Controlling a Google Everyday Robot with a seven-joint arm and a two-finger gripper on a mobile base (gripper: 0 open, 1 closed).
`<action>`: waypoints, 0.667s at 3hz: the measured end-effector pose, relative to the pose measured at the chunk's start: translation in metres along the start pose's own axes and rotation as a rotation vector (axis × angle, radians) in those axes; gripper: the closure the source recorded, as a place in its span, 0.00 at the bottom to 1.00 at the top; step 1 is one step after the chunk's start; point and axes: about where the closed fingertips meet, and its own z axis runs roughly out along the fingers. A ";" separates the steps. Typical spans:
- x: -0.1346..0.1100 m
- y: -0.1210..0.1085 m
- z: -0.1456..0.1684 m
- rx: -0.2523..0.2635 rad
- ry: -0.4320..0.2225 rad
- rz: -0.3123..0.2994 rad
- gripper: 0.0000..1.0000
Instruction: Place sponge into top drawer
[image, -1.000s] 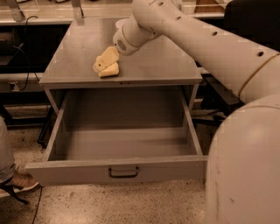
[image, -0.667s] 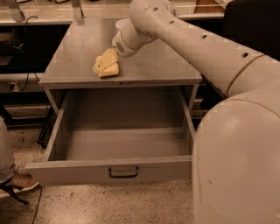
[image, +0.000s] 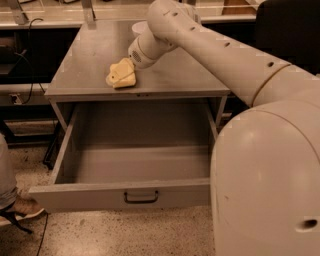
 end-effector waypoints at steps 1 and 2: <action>0.003 0.002 0.009 -0.012 0.014 0.015 0.00; 0.008 0.004 0.019 -0.024 0.032 0.031 0.18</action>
Offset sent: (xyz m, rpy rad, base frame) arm 0.0038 0.0092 -0.0258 -0.0009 0.0725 -0.0170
